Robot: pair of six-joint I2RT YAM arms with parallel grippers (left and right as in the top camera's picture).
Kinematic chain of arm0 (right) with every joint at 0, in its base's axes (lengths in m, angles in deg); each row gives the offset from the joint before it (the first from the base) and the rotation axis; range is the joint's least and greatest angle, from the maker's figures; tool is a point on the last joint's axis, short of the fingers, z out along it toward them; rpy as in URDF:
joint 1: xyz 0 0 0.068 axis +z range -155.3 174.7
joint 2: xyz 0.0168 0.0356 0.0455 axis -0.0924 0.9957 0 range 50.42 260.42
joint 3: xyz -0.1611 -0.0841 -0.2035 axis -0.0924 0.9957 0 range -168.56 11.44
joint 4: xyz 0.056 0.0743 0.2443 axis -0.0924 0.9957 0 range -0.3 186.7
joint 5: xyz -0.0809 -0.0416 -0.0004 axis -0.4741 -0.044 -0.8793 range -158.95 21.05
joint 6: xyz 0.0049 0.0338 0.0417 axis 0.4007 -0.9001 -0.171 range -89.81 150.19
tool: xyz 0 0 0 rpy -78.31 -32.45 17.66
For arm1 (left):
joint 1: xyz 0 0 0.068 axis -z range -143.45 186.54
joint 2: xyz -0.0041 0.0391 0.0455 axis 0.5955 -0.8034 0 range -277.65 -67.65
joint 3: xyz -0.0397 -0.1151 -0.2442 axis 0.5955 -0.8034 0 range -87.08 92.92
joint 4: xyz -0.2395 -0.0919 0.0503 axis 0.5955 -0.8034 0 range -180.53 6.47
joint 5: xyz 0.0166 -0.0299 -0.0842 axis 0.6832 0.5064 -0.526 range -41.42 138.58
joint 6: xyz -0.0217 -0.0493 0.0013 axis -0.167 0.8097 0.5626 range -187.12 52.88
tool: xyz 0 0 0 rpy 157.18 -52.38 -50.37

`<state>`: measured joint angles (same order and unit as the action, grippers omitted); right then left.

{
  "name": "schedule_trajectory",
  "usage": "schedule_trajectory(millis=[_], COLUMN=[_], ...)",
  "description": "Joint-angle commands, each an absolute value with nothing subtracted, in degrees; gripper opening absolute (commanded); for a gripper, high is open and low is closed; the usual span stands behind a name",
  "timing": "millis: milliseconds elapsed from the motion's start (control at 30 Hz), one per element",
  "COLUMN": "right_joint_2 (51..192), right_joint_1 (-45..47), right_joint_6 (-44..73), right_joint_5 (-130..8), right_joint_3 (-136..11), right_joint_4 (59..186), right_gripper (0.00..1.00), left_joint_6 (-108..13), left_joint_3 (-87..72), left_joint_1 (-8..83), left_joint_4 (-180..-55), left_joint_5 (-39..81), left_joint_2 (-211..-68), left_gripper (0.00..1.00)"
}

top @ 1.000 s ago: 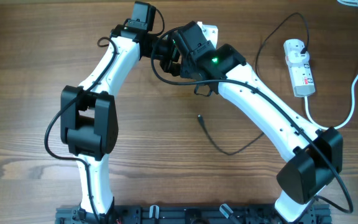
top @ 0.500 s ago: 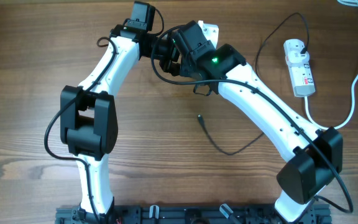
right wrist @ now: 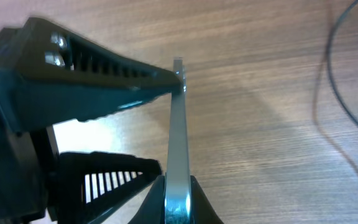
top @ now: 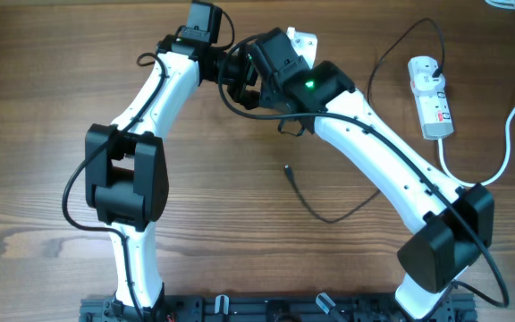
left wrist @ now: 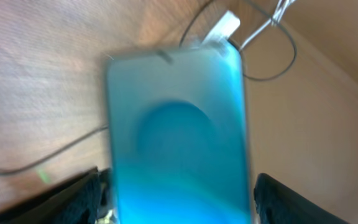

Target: Plug charger to phone and switch on socket

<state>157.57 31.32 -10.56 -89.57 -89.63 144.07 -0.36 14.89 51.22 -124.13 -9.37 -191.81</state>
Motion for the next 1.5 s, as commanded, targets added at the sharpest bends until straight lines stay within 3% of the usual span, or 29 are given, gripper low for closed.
schedule_trajectory(millis=[0, 100, 233, 333, 433, 467, 500, 833, 1067, 1467], right_joint_2=[154.08, 152.79, 152.79, 152.81, 152.81, 152.81, 152.81, 153.07, 153.07, 153.07], right_joint_1=[30.84, 29.44, 29.18, 29.18, 29.18, 29.20, 29.24, 29.61, 30.38, 30.42], right_joint_6=[-18.02, -37.01, -62.30, -70.82, -72.05, -74.52, -75.98, -88.50, -88.50, -88.48], right_joint_5=[-99.54, -98.93, -86.40, -79.54, -79.37, -79.34, -79.32, -78.38, -76.04, -75.21], right_joint_3=[-93.35, -93.35, -93.28, -93.28, -93.22, -93.22, -93.22, -93.09, -93.09, -93.09], right_joint_4=[144.42, 144.42, 144.40, 144.35, 144.55, 144.86, 145.07, 146.60, 141.34, 142.87], right_gripper=[0.04, 0.05, 0.04, 0.05, 0.04, 0.05, 0.04, 0.04, 0.04, 0.04], left_joint_6=[-0.86, -0.80, 1.87, 8.34, 12.60, 13.10, 13.10, 17.58, 18.87, 18.83], left_joint_3=[15.16, 15.16, 15.16, 15.16, 15.16, 15.16, 15.16, 15.16, 15.16, 15.16], left_joint_1=[48.36, 47.33, 47.29, 47.29, 47.29, 47.29, 47.29, 47.31, 47.29, 47.29], left_joint_4=[-124.27, -124.40, -124.37, -124.40, -124.35, -124.33, -124.37, -124.37, -124.37, -124.35], left_joint_5=[-5.15, -9.37, -16.43, -18.38, -22.01, -22.35, -22.53, -25.79, -25.79, -25.79], left_joint_2=[-189.77, -189.77, -189.77, -189.77, -189.77, -189.77, -189.77, -189.77, -189.77, -189.77], left_gripper=[0.89, 0.94, 0.87, 0.74, 0.62, 0.53, 0.51, 0.50, 0.50, 0.36])
